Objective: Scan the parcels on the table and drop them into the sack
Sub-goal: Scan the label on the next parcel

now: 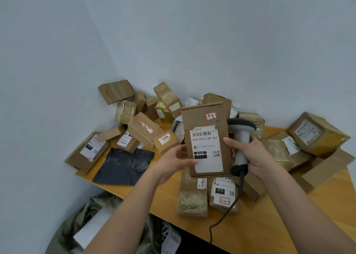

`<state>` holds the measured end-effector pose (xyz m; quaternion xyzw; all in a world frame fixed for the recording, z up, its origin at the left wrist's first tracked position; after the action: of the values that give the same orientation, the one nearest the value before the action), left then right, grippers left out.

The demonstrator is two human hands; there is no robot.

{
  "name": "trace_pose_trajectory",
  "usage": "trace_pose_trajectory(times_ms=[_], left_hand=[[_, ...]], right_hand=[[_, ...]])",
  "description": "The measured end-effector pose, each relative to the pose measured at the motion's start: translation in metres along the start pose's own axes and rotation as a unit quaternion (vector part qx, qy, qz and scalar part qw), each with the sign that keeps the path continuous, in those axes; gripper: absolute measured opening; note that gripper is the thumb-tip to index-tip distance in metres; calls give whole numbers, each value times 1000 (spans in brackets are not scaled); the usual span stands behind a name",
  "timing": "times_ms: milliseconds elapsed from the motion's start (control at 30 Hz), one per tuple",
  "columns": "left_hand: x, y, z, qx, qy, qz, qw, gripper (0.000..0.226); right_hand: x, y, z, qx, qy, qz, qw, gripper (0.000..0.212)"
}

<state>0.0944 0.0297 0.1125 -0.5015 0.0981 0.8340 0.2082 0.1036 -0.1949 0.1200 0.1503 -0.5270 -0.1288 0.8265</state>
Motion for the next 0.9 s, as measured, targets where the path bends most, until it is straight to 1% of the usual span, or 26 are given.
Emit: trace_pose_trajectory(times_ms=[133,233,300,400,467,567,700,800,900], left_hand=[[6,0,-5,-9,5,49,999,55],[7,-6,-7,-11,8,73,997,51],[8,-15,-7,-39,5,83,996,46],[11,-33,-7,-111,-6,106,988,36],[15,-45,-8,-155,-20,123,980,37],[22,-57,-12,-194,-34,147,969,48],[24,-65,-16,-210,-22,183,960,47],[25,-69,-17,-213,-13,204,955,43],[29,-72,-19,-215,-13,217,952,41]], right_hand=[[-2,-1,-3,3,8,0,1000,60],[3,0,-6,-1,2,14,1000,57],[12,2,-6,0,-9,32,999,52],[32,13,0,30,-23,71,997,40],[46,25,8,70,-24,94,993,34],[65,45,23,123,-25,133,983,26],[89,62,43,161,-45,198,966,24],[101,69,55,175,-50,220,958,18],[110,72,65,187,-57,228,954,18]])
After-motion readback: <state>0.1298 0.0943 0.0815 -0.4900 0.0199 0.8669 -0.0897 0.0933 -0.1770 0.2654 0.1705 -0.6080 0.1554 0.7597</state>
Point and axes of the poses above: each hand's wrist, its own z-axis away from the middle knuckle, its own y-axis out of the palm, x = y × z, the point moved 9 cm from there along -z, towards the middle knuckle, and after that the axes turned 12 degrees about x, right-handed, at the moved point
